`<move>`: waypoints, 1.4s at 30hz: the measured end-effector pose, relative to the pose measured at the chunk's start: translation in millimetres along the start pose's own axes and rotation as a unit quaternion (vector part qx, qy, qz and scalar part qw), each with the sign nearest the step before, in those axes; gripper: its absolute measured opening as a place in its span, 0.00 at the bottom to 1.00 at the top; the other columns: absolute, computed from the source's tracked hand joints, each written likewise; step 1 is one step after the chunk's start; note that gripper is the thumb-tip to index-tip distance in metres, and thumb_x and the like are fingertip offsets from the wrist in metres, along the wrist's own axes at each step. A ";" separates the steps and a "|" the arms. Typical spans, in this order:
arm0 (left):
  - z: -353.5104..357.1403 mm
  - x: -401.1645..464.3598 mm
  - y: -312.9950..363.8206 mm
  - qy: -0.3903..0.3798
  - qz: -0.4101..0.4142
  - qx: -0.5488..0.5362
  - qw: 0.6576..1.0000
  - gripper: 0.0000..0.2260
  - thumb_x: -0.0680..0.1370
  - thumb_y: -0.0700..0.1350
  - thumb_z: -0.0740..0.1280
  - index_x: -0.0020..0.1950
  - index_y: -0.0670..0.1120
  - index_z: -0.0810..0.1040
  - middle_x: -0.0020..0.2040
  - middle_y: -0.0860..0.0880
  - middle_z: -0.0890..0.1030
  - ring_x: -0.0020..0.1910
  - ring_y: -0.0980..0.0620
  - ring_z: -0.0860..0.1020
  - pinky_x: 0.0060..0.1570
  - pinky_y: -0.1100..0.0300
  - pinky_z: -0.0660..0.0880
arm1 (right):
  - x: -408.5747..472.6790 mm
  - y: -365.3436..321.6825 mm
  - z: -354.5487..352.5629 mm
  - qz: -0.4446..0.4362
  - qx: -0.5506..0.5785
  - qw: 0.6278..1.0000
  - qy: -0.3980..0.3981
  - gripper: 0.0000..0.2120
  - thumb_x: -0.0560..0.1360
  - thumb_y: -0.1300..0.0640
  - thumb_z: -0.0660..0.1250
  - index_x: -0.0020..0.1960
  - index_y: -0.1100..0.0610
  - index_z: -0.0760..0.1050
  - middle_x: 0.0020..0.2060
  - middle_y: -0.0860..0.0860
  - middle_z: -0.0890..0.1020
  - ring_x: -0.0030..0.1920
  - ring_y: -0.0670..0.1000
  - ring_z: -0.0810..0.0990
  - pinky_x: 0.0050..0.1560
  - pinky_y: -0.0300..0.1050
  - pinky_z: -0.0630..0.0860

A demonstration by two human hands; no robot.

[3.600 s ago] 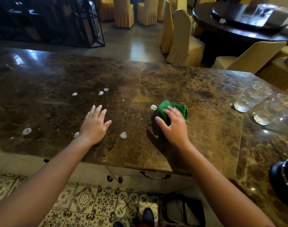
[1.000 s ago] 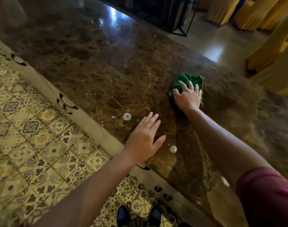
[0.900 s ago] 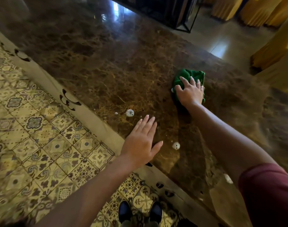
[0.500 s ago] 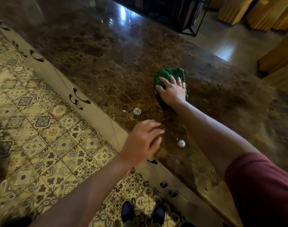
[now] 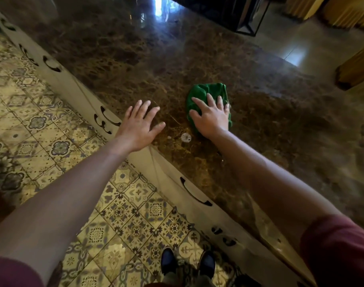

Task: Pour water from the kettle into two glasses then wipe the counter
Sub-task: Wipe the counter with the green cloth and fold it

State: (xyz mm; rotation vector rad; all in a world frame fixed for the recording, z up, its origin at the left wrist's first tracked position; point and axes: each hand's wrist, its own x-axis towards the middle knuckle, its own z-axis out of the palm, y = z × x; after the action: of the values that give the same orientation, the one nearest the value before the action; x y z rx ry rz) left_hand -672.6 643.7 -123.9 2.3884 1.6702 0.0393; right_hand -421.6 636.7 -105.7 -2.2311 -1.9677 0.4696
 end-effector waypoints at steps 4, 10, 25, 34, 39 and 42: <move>-12.6 36.3 6.1 0.028 -0.082 -0.052 0.995 0.31 0.84 0.65 0.45 0.80 0.50 0.64 0.83 0.42 0.59 0.83 0.40 0.52 0.79 0.41 0.51 | -27.6 -38.5 15.3 0.003 -0.006 1.000 0.006 0.28 0.84 0.35 0.55 0.83 0.38 0.61 0.87 0.55 0.56 0.86 0.65 0.47 0.82 0.72 0.42; -1.6 39.4 13.6 0.031 -0.137 -0.002 0.990 0.35 0.83 0.68 0.41 0.85 0.51 0.50 0.86 0.44 0.48 0.85 0.43 0.44 0.81 0.41 0.44 | -87.8 -43.4 35.4 -0.041 0.006 0.999 0.032 0.27 0.84 0.36 0.55 0.82 0.38 0.64 0.86 0.55 0.59 0.86 0.65 0.47 0.83 0.71 0.42; 17.6 17.1 93.5 0.031 0.001 -0.030 0.999 0.32 0.85 0.64 0.45 0.85 0.49 0.54 0.86 0.44 0.51 0.85 0.44 0.45 0.82 0.42 0.43 | -196.5 53.7 16.3 0.159 0.048 0.980 0.111 0.31 0.83 0.35 0.57 0.83 0.43 0.63 0.86 0.56 0.58 0.86 0.64 0.50 0.83 0.70 0.45; 20.1 17.6 93.2 0.051 -0.009 -0.025 0.998 0.31 0.85 0.63 0.46 0.83 0.48 0.59 0.85 0.43 0.54 0.85 0.43 0.49 0.81 0.43 0.46 | -180.2 19.7 36.9 0.075 -0.004 0.992 0.103 0.26 0.85 0.36 0.53 0.81 0.40 0.67 0.85 0.57 0.61 0.86 0.65 0.51 0.82 0.72 0.47; 19.3 16.5 94.2 0.049 0.013 -0.005 0.999 0.31 0.84 0.66 0.45 0.83 0.51 0.58 0.85 0.44 0.52 0.85 0.43 0.47 0.81 0.41 0.44 | -232.0 89.0 22.3 0.145 -0.004 0.982 0.123 0.28 0.84 0.35 0.52 0.82 0.40 0.66 0.85 0.57 0.61 0.86 0.64 0.51 0.83 0.70 0.46; 20.0 17.3 92.9 0.035 0.013 -0.004 0.999 0.31 0.84 0.66 0.44 0.84 0.53 0.57 0.85 0.44 0.52 0.85 0.43 0.47 0.81 0.41 0.44 | -266.2 129.2 11.8 0.200 -0.011 0.972 0.126 0.29 0.83 0.34 0.52 0.82 0.39 0.66 0.85 0.57 0.61 0.86 0.63 0.51 0.83 0.69 0.46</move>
State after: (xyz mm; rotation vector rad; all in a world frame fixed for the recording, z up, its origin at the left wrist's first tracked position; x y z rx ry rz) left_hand -577.6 626.2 -126.7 2.4292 1.6669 0.1344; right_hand -330.4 355.3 -116.7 -2.5589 -1.4111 0.1882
